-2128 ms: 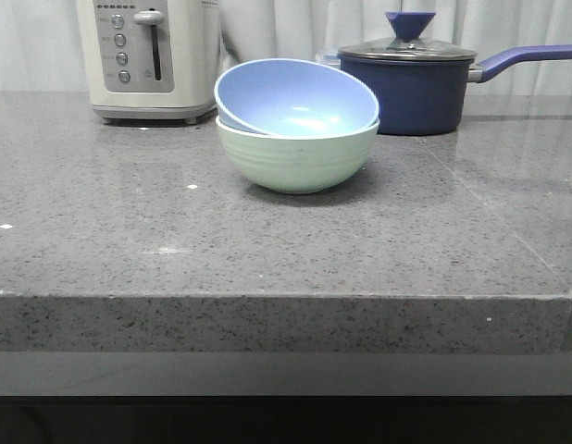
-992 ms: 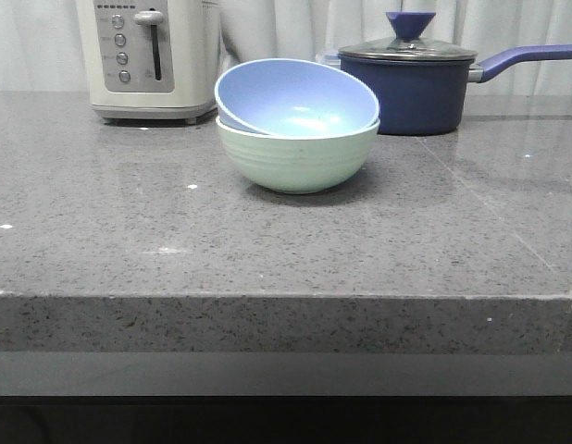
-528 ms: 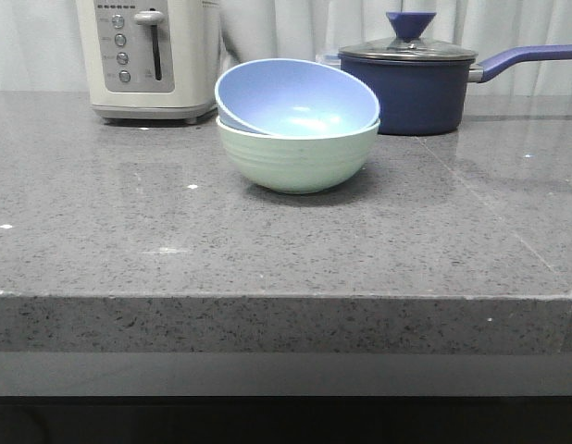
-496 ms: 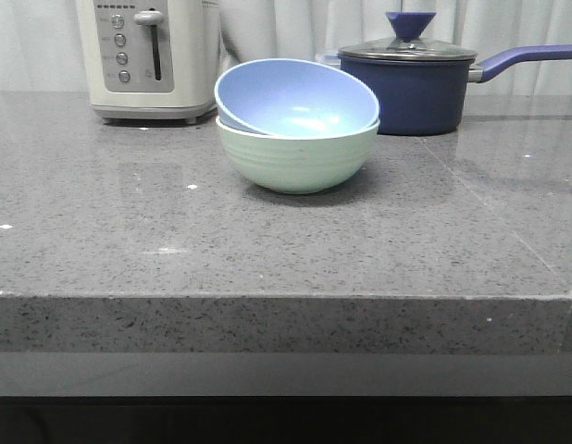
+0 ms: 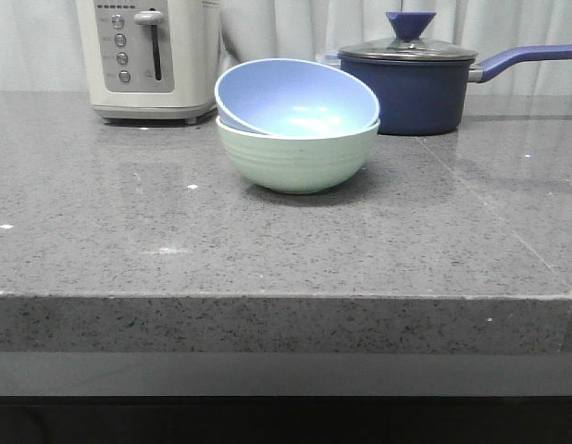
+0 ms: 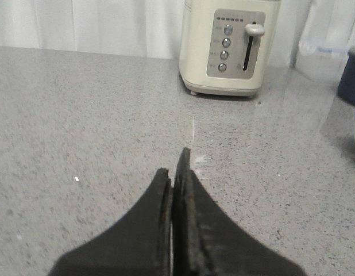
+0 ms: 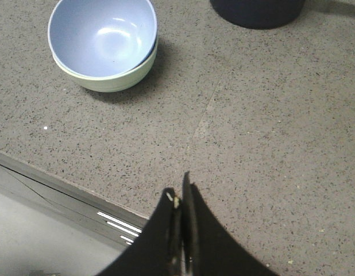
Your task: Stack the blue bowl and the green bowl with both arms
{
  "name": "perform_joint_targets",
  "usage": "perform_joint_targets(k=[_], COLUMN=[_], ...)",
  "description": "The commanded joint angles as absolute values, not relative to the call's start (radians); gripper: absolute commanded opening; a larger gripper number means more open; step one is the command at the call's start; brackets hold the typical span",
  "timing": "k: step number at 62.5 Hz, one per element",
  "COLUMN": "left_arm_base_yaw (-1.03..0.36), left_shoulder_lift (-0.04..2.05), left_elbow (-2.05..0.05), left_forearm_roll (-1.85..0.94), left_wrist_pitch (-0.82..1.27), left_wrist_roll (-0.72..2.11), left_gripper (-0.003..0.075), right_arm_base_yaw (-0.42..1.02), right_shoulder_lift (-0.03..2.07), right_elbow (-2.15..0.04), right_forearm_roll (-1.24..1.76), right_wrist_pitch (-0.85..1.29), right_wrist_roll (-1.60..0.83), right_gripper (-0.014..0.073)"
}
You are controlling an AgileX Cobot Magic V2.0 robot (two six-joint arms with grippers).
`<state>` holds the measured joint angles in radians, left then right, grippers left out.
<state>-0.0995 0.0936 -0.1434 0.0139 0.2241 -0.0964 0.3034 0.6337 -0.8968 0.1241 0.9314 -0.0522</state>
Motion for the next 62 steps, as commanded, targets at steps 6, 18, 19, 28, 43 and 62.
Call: perform_joint_targets(k=[6,18,19,28,43,62], left_arm_base_yaw=[-0.061,-0.054,-0.054,-0.054,-0.054,-0.054], left_shoulder_lift=[0.012,-0.025,-0.025,-0.025,-0.025,-0.025], left_elbow=[-0.059,0.011,0.011,0.009,0.009,0.009], left_forearm_roll=[-0.089,-0.089,-0.089,-0.083,-0.030,-0.013], left_wrist_pitch=[0.070,-0.009,0.000,-0.013,-0.022,-0.027], left_wrist_roll=[-0.102,-0.102,-0.102,-0.102,-0.099,-0.099], left_gripper=[-0.0020,-0.0020,-0.0020,-0.0020,-0.0020,-0.0020], right_arm_base_yaw=[0.302,0.302,0.302,0.302,0.302,0.302], right_shoulder_lift=[0.633,0.633,0.633,0.635,0.635,0.635], right_elbow=[-0.921,-0.921,-0.921,-0.921,-0.921,-0.921], right_forearm_roll=[0.119,0.119,0.119,0.119,0.119,0.119], right_wrist_pitch=[0.870,0.872,0.870,0.870,0.870,0.870], right_wrist_roll=[-0.055,-0.055,-0.055,-0.055,-0.055,-0.055], right_gripper=[-0.0063,-0.0063,-0.0063,-0.0063,-0.0063,-0.0063])
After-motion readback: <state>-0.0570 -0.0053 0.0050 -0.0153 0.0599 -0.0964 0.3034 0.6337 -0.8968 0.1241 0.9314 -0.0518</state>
